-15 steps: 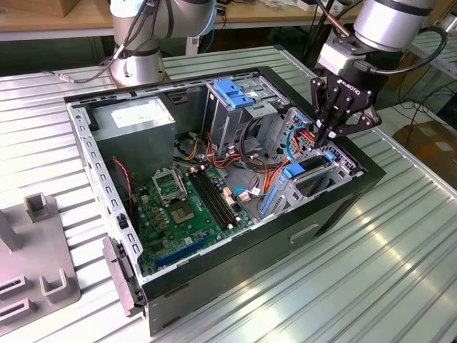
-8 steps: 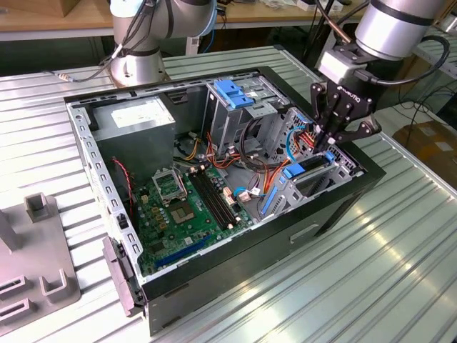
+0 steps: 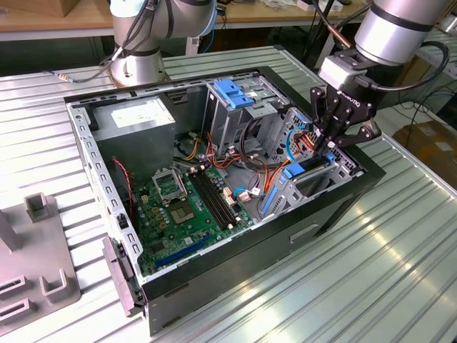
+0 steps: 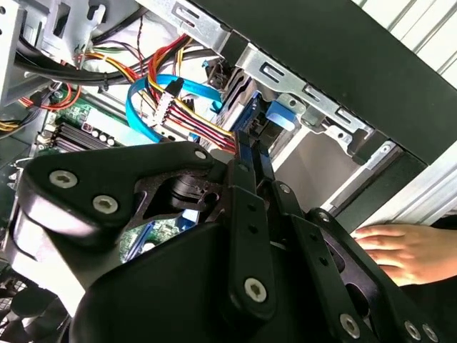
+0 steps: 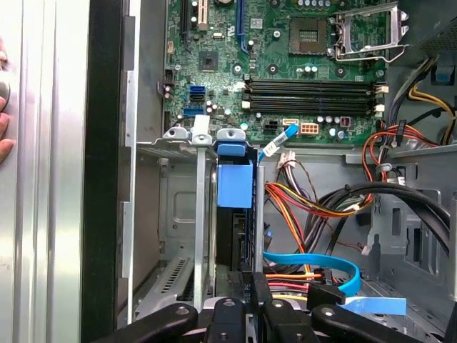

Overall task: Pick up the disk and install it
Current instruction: 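Insert the first disk wire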

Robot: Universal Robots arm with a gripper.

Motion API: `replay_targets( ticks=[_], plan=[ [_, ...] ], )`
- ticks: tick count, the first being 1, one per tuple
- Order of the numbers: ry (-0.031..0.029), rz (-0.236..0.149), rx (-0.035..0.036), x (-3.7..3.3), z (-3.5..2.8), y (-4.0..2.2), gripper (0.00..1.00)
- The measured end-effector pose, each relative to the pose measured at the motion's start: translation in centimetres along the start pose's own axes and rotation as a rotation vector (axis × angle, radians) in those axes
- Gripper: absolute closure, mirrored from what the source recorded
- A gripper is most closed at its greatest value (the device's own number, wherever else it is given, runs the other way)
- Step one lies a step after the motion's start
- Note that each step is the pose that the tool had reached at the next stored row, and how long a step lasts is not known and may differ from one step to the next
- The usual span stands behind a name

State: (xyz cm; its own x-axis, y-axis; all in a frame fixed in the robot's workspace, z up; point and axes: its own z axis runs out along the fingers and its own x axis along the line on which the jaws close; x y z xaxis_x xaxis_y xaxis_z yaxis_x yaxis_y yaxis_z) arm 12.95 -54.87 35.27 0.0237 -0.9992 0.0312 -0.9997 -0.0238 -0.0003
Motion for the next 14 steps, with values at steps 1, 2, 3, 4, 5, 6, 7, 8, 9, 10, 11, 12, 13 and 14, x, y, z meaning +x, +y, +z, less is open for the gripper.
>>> replay_targets(
  ticks=[1, 2, 3, 4, 5, 6, 7, 8, 9, 10, 11, 12, 13, 14],
  plan=[
    [-0.0002, 0.0, 0.0, 0.09, 0.05, 0.0, 0.84],
    [-0.0003, 0.0, 0.0, 0.16, 0.11, 0.01, 0.84],
    [-0.0002, 0.0, 0.0, 0.16, 0.15, 0.01, 0.84],
    [-0.0001, 0.0, 0.0, 0.16, 0.18, 0.0, 0.84],
    [-0.0001, 0.0, 0.0, 0.16, 0.21, 0.0, 0.84],
    [-0.0003, 0.0, 0.0, 0.16, 0.26, 0.01, 0.84],
    [-0.0002, 0.0, 0.0, 0.16, 0.29, 0.0, 0.84],
    [-0.0002, 0.0, 0.0, 0.16, 0.34, 0.01, 0.84],
    [-0.0002, 0.0, 0.0, 0.16, 0.39, 0.01, 0.84],
    [-0.0003, 0.0, 0.0, 0.16, 0.43, 0.0, 0.84],
    [-0.0003, 0.0, 0.0, 0.15, 0.48, 0.0, 0.84],
    [0.0, 0.0, 0.0, 0.15, 0.53, 0.0, 0.84],
    [0.0, 0.0, 0.0, 0.15, 0.58, 0.0, 0.84],
    [0.0001, 0.0, 0.0, 0.15, 0.61, 0.0, 0.84]
  ],
)
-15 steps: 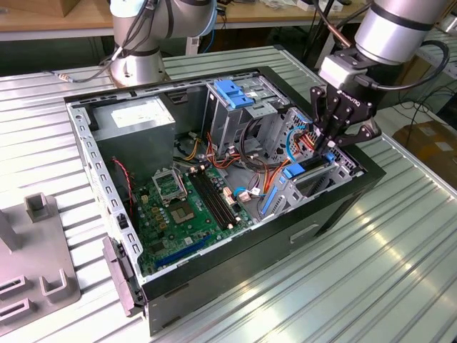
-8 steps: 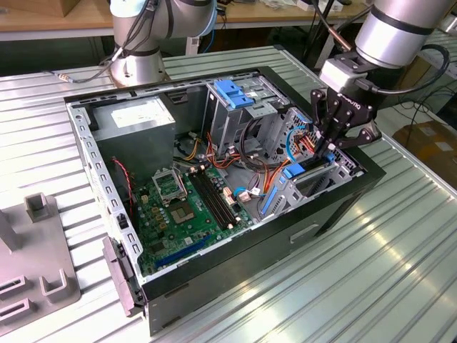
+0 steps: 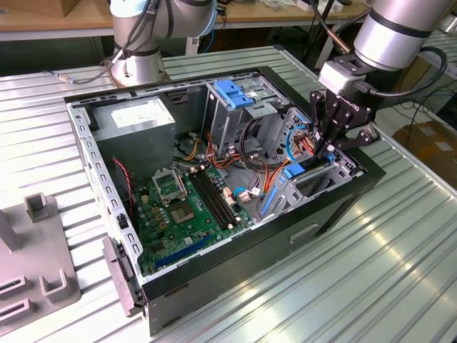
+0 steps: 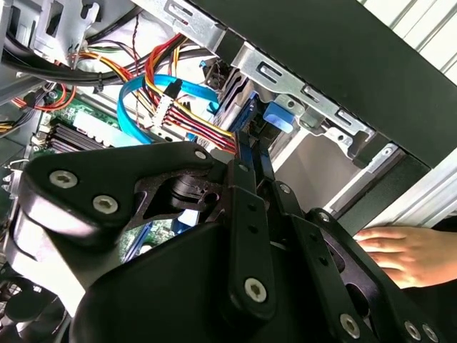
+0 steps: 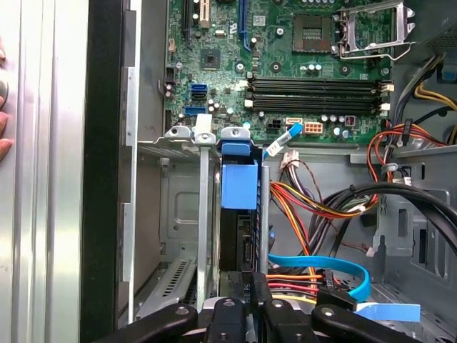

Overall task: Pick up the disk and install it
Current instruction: 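Insert the first disk wire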

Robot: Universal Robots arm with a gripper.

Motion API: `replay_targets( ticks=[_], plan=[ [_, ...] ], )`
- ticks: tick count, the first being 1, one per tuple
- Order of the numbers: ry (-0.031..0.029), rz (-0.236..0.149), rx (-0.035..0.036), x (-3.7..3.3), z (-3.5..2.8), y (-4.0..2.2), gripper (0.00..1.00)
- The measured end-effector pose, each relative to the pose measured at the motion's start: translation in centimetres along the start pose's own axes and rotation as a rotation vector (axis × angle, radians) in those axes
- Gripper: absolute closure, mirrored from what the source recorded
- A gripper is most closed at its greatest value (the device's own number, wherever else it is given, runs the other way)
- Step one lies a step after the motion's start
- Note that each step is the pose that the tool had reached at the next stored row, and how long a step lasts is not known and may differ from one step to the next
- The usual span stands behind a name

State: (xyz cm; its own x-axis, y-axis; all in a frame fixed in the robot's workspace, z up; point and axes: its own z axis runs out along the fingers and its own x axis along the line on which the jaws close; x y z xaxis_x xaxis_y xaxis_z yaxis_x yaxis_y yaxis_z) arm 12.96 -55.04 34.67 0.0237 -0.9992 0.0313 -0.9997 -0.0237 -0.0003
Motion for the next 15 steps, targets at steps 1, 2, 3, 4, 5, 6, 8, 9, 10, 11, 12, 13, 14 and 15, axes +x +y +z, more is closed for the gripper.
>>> replay_targets(
  ticks=[1, 2, 3, 4, 5, 6, 8, 9, 10, 11, 12, 13, 14, 15],
  plan=[
    [-0.0001, 0.0, 0.0, 0.0, 0.04, 0.0, 0.84],
    [-0.0001, 0.0, 0.0, 0.0, 0.06, 0.0, 0.84],
    [-0.0002, 0.0, 0.0, 0.0, 0.06, 0.0, 0.84],
    [-0.0003, 0.0, 0.0, 0.0, 0.07, 0.0, 0.84],
    [-0.0004, 0.0, 0.0, 0.0, 0.07, 0.0, 0.84],
    [-0.0007, 0.0, 0.0, 0.0, 0.03, 0.0, 0.84],
    [-0.0006, 0.0, 0.0, 0.0, -0.19, 0.0, 0.84],
    [-0.0004, 0.0, 0.0, 0.01, -0.33, 0.0, 0.84],
    [-0.0006, 0.0, 0.0, 0.01, -0.32, 0.0, 0.84],
    [-0.0006, 0.0, 0.0, 0.01, -0.32, 0.0, 0.84],
    [-0.0007, 0.0, 0.0, 0.01, -0.32, 0.0, 0.84],
    [-0.0009, 0.0, 0.0, 0.01, -0.33, 0.0, 0.84],
    [-0.0015, 0.0, 0.0, 0.01, -0.32, 0.0, 0.84],
    [-0.0018, 0.0, 0.0, 0.01, -0.32, 0.0, 0.84]
  ],
)
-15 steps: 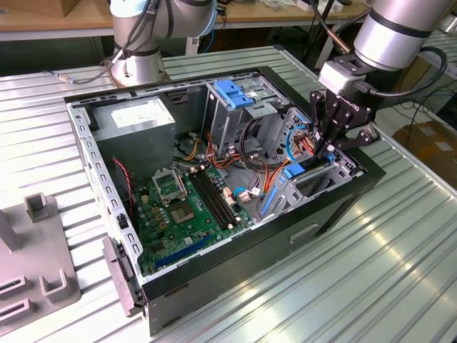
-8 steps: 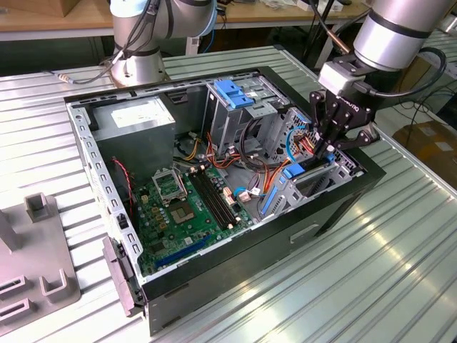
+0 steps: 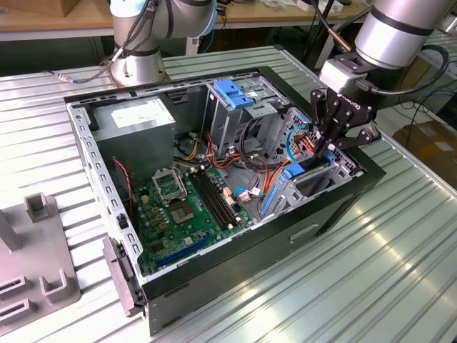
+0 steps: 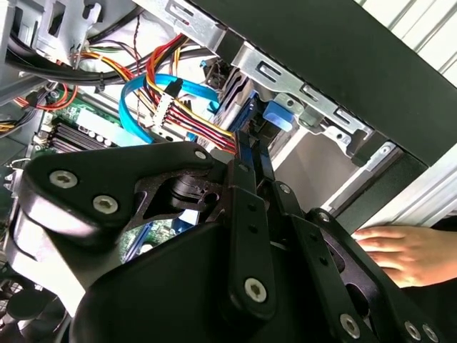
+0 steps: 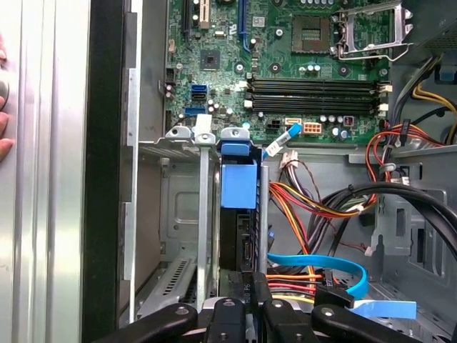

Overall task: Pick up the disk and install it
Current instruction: 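Insert the first disk wire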

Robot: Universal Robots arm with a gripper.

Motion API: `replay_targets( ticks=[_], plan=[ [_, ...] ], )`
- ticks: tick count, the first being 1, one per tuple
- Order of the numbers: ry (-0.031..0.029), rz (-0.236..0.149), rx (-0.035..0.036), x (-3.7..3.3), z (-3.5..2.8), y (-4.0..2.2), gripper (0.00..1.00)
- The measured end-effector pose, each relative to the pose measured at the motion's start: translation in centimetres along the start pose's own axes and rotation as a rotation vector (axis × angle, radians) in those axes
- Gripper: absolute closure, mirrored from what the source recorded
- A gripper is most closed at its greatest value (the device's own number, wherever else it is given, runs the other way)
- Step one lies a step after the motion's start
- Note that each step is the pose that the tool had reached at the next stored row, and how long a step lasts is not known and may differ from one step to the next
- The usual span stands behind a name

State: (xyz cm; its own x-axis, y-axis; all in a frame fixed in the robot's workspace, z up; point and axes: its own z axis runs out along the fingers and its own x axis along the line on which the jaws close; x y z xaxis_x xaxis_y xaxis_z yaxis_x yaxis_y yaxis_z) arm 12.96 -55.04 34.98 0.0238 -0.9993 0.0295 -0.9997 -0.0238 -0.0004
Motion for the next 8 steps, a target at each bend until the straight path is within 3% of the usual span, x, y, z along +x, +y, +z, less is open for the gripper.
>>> replay_targets(
  ticks=[8],
  plan=[
    [-0.0006, 0.0, 0.0, -0.12, 0.28, -0.03, 0.84]
  ],
)
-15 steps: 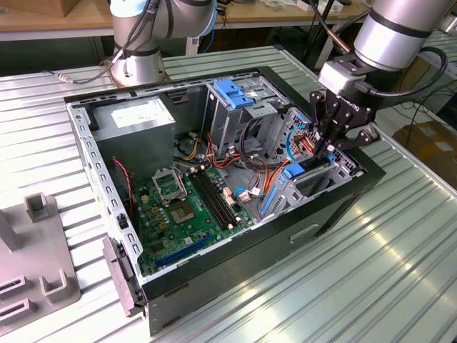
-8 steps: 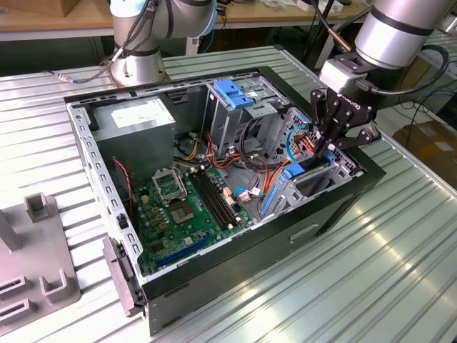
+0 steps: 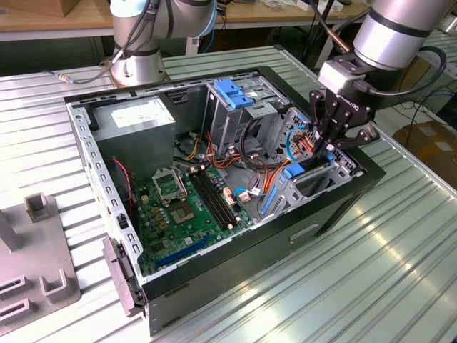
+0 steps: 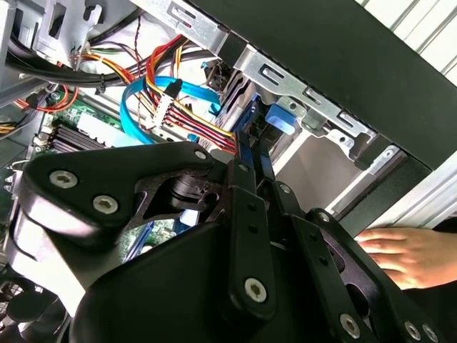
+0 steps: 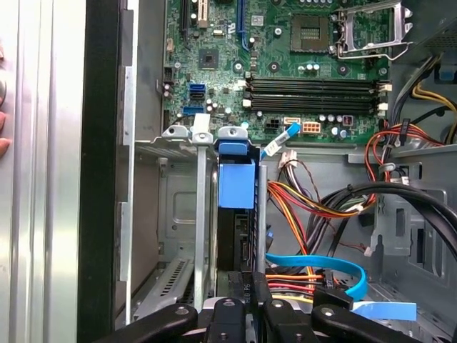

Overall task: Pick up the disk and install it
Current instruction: 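Insert the first disk wire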

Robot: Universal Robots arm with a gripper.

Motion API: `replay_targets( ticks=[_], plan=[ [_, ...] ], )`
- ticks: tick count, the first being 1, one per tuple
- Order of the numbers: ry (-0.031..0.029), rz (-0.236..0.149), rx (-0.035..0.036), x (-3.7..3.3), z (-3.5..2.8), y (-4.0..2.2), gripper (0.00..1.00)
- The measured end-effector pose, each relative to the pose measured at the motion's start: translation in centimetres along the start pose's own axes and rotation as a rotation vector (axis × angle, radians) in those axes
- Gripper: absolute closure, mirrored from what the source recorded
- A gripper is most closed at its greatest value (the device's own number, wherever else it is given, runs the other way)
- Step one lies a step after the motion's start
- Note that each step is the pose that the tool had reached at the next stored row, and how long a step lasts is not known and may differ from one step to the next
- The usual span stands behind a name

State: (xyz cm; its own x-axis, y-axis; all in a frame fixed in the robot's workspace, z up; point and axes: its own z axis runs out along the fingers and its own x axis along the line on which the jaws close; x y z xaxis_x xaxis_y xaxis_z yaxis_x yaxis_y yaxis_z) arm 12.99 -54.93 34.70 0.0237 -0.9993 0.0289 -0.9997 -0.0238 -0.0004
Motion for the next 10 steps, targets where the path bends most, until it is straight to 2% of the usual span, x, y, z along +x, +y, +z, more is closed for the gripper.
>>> replay_targets(
  ticks=[7, 10],
  plan=[
    [-0.0005, 0.0, -0.0001, -0.01, 0.27, -0.01, 0.84],
    [0.0003, 0.0, -0.0004, -0.02, 0.63, -0.01, 0.84]
  ],
)
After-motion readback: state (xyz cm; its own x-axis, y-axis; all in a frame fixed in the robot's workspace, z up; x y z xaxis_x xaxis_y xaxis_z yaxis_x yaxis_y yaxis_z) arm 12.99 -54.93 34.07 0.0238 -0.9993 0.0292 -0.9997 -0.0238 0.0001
